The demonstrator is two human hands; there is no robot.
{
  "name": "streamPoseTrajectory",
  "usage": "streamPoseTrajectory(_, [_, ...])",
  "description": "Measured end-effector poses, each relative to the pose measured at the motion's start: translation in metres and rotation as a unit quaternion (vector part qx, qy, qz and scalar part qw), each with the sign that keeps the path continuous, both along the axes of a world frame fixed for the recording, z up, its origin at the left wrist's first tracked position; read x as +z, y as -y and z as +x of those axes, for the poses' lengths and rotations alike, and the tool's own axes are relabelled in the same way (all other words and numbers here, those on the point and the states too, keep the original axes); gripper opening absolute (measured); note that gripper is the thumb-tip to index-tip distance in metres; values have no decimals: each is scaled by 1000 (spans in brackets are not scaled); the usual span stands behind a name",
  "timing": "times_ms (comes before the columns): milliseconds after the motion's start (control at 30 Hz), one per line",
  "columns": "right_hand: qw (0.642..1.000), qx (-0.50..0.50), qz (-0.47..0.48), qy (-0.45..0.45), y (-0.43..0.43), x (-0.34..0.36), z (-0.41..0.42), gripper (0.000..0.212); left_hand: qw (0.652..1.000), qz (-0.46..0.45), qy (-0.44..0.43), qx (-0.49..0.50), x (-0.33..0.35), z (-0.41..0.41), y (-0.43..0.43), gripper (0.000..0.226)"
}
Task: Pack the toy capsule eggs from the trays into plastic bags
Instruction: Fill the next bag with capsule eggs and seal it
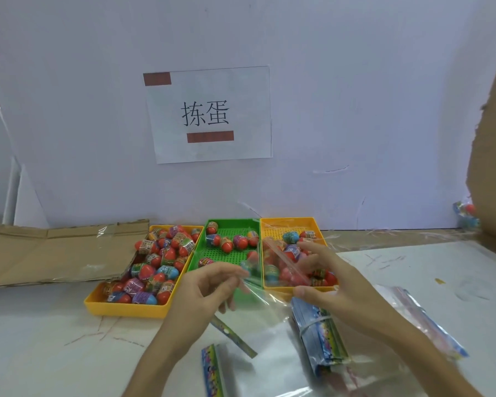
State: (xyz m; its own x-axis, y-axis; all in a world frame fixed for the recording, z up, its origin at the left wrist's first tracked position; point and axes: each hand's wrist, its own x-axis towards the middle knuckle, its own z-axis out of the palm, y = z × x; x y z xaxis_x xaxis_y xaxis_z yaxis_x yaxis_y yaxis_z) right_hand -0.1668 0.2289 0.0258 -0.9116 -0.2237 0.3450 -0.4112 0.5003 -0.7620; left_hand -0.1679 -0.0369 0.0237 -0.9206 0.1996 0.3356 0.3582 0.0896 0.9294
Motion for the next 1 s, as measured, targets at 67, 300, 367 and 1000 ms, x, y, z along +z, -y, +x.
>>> streamPoseTrajectory(67, [1000,9,-8,7,-1,1,-1,42,1000,10,2,-13,0,1,-2,20])
streamPoseTrajectory(300, [990,49,-124,45,1,7,1,22,1000,-1,16,-25,-4,1,-12,21])
streamPoseTrajectory(367, [986,57,-143,58,3,8,2,22,1000,-8,22,-21,-7,0,-14,21])
streamPoseTrajectory(1000, [982,-6,-165,94,9,0,1,22,910,-233,-283,193,-24,6,-28,21])
